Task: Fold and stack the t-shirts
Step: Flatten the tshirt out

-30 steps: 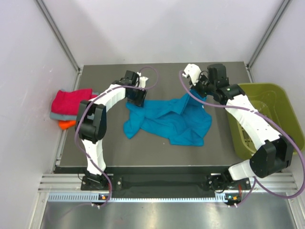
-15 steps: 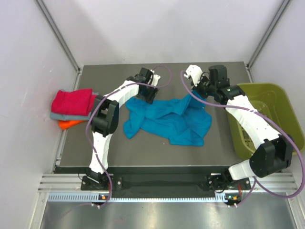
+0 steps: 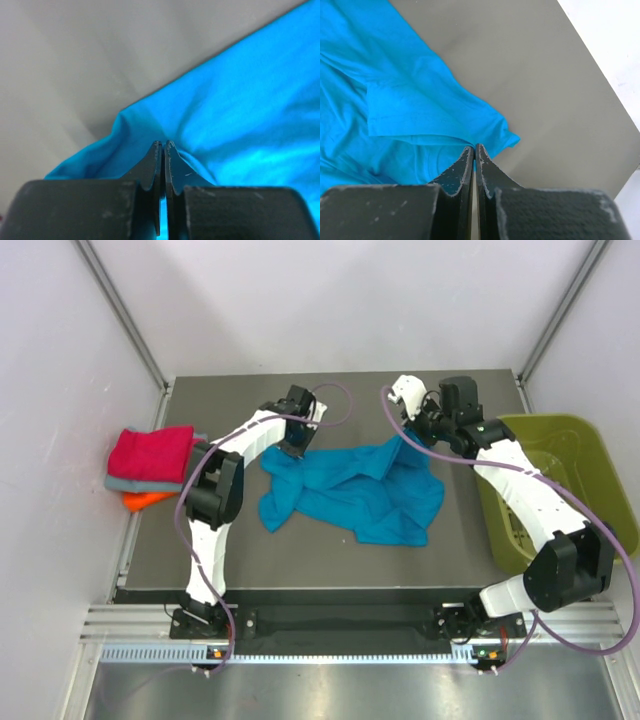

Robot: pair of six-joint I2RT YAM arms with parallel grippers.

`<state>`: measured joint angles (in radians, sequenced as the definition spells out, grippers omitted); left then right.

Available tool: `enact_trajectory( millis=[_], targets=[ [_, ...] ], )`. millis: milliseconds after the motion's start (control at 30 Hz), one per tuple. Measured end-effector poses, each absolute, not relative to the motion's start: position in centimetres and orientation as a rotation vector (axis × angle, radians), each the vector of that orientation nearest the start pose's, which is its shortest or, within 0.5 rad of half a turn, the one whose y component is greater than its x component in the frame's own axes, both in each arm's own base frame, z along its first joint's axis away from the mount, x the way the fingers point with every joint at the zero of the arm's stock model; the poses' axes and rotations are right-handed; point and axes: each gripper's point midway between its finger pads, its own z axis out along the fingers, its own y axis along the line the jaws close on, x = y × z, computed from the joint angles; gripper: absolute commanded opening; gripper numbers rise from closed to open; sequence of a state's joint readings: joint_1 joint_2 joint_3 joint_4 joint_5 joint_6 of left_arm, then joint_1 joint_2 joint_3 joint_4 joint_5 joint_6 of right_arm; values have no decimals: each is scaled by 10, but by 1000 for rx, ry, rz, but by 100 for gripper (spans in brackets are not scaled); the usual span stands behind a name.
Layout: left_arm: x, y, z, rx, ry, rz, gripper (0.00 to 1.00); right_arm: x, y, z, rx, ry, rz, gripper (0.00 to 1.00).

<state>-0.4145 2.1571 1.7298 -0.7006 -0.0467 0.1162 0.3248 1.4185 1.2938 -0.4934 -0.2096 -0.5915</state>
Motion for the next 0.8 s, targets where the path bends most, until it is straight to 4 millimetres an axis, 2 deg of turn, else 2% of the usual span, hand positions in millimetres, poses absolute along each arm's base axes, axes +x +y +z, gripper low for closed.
enact_trajectory(
  millis=[100,200,333,467,533,633,733,800],
  targets=[
    [447,-179,57,684,2591,-22,0,389,145,230,-1065,1895,79,0],
    [446,-172,86,667,2553,-29,0,389,144,230,-1061,1898,76,0],
    [446,-153,155,629,2429,-40,0,394,127,230,-994,1932,67,0],
    [436,-130,245,615,2222,-33,0,403,98,239,-877,1968,37,0],
    [422,-121,291,615,2101,-26,0,408,83,252,-812,1966,17,0],
    [388,-108,343,635,1935,-10,0,413,59,287,-695,1927,-13,0],
    [350,-98,371,661,1800,9,0,404,45,325,-617,1862,-23,0],
    [328,-93,373,685,1752,12,0,390,48,349,-604,1811,6,0]
  ],
)
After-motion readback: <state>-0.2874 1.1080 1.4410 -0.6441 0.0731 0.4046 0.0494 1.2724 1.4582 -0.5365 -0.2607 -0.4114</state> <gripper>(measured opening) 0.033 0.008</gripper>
